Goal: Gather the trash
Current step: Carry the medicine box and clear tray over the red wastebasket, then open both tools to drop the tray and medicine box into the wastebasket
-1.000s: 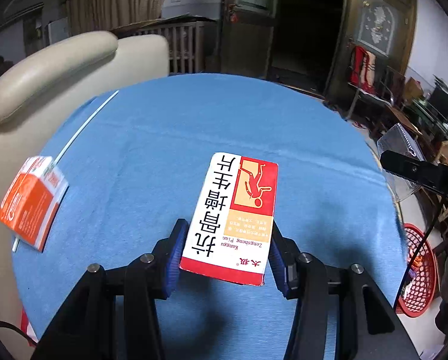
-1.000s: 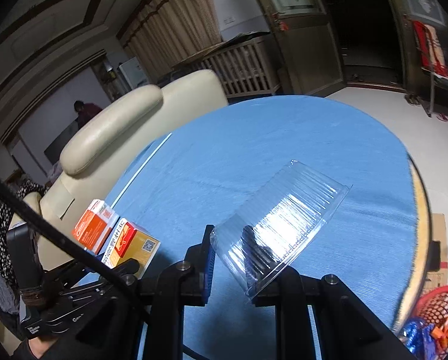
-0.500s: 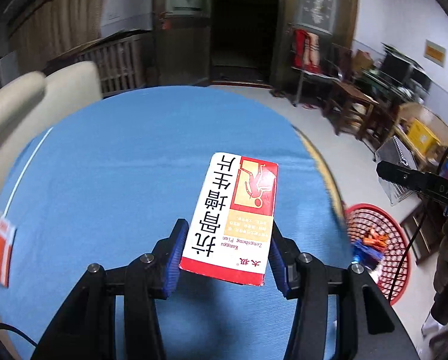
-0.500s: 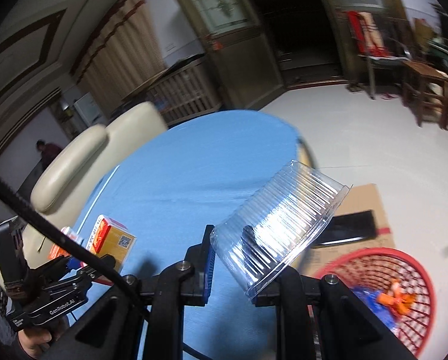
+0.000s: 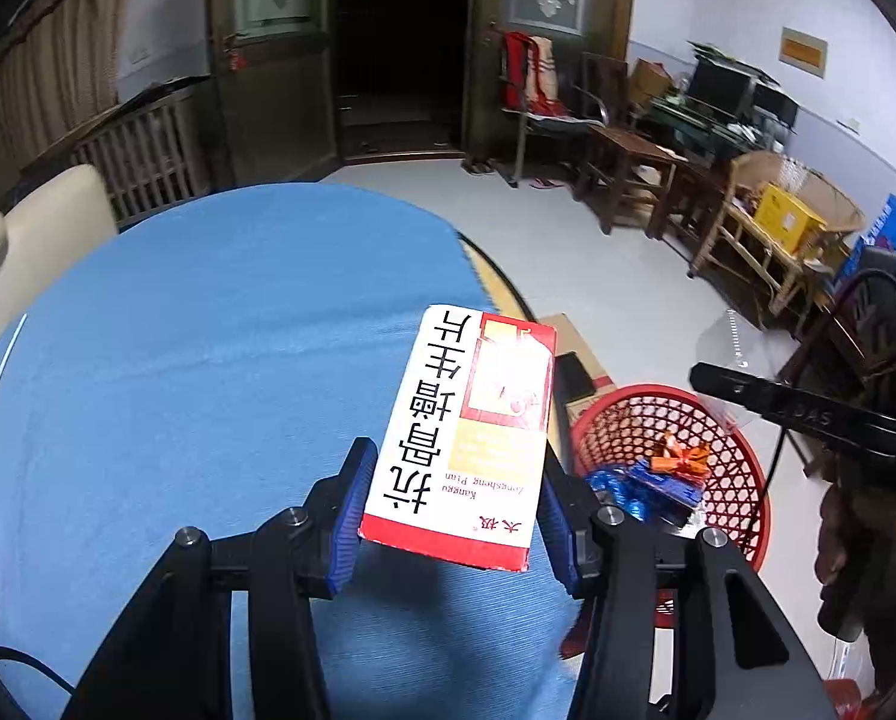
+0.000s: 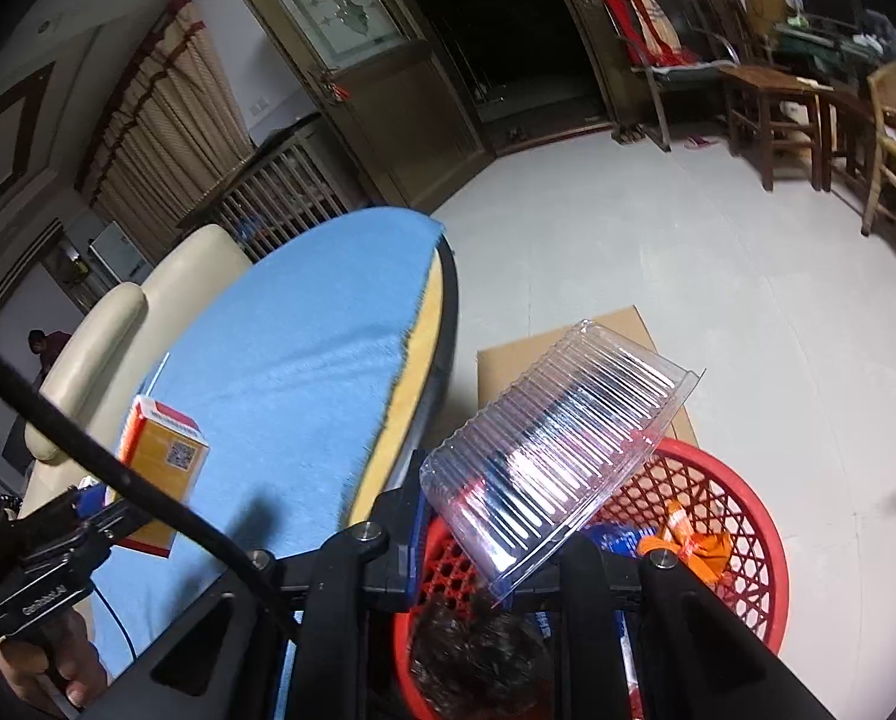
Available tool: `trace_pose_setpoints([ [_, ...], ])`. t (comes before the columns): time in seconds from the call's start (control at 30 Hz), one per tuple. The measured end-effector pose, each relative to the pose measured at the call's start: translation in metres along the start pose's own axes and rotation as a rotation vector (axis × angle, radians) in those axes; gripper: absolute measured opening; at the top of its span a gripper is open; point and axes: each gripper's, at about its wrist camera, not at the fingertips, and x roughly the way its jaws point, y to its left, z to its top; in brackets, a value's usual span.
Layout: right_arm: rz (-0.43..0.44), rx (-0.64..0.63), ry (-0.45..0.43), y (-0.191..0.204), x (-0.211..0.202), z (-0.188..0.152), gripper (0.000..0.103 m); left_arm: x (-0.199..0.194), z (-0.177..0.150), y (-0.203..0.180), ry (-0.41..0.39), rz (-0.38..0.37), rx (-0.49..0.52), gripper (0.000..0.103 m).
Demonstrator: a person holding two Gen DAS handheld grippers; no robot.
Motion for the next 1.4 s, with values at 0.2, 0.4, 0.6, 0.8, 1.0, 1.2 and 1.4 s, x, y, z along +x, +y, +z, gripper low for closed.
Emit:
trace_pose_setpoints([
  [0.2,0.000,0.018,0.013,-0.014,0.004,0.000,0.019,0.008,0.002,-0.017,0.013,-0.030,0.042,0.052],
  [0.4,-0.006,0.031,0.033,-0.021,0.006,-0.005,0.019,0.010,0.004,-0.026,0.011,-0.046,0.061,0.052],
  [0.6,-0.017,0.039,0.048,-0.027,0.003,-0.013,0.019,0.018,0.002,-0.034,0.027,-0.070,0.071,0.052],
  [0.8,-0.031,0.066,0.064,-0.042,0.000,-0.018,0.019,0.031,0.009,-0.049,0.047,-0.095,0.092,0.052],
  [1.0,-0.016,0.057,0.101,-0.046,0.003,-0.025,0.019,0.043,0.012,-0.064,0.065,-0.107,0.107,0.052],
  [1.2,-0.001,0.046,0.187,-0.047,0.015,-0.042,0.020,0.055,0.012,-0.072,0.101,-0.097,0.102,0.052],
  [1.4,0.006,0.053,0.245,-0.046,0.023,-0.057,0.022,0.058,0.010,-0.074,0.132,-0.083,0.088,0.052],
])
